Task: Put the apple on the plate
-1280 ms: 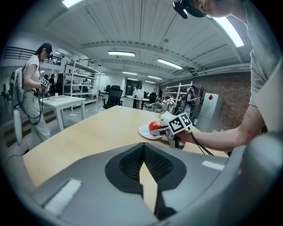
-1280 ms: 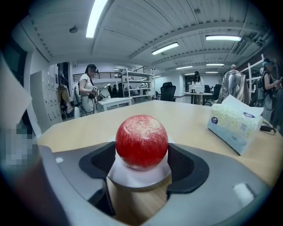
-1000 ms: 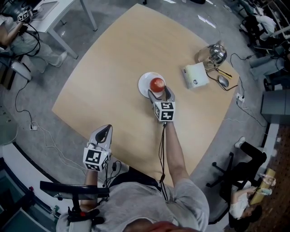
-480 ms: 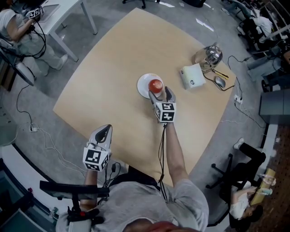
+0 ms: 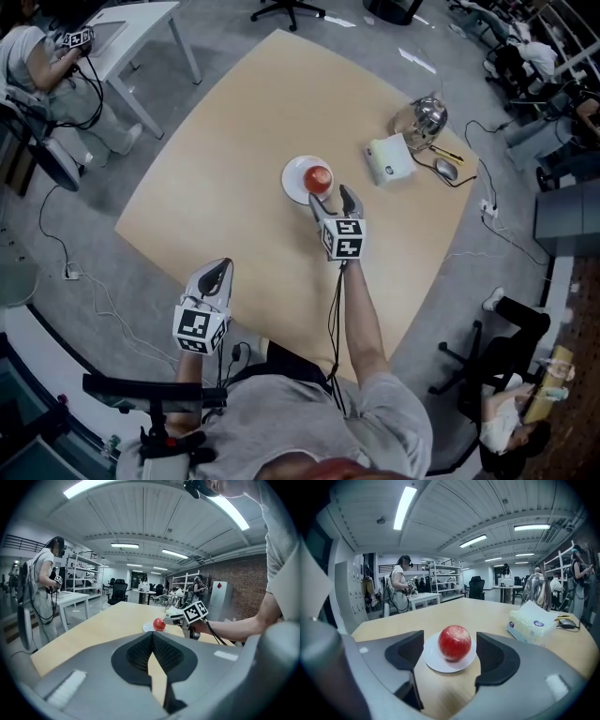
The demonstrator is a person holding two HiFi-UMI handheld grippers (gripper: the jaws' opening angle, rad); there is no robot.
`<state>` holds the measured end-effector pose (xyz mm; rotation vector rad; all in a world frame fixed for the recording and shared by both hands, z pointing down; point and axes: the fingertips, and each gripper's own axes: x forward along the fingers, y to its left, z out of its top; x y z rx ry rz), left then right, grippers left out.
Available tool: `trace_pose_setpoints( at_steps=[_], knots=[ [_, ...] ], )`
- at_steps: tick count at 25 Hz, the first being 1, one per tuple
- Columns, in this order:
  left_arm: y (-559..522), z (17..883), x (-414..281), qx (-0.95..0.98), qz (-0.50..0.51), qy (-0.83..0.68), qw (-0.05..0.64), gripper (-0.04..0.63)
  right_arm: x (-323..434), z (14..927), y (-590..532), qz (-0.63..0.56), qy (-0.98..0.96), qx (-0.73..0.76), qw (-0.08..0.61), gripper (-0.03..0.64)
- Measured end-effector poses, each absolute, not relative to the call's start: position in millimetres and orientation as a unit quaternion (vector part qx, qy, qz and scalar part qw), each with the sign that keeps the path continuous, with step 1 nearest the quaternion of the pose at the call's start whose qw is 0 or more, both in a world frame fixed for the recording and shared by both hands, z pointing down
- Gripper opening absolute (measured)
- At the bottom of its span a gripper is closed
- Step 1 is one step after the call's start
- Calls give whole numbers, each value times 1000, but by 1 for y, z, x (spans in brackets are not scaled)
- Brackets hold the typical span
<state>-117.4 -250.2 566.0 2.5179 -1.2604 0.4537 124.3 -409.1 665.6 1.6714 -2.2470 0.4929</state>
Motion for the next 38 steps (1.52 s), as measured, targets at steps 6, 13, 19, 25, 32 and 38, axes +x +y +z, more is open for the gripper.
trace_pose_setpoints(
  at_steps=[6,13,19,25,32,38],
  knots=[
    [-251,562,-117,877,153,-436,129,20,127,653,-402,163,-785,581,139,311],
    [-241,546,-123,878,143,-444,111,20,127,627,-380,149,-789,583,124,259],
    [-216,525,-125,878,134,-449,101,20,121,595,-347,139,-796,580,107,215],
    [-200,508,-120,883,122,-446,86,20,117,572,-315,132,-799,580,88,189],
    [-176,492,-111,887,107,-443,74,20,122,545,-271,119,-798,586,73,143],
    [-159,484,-108,890,99,-441,66,20,127,531,-240,109,-796,592,66,126]
  ],
)
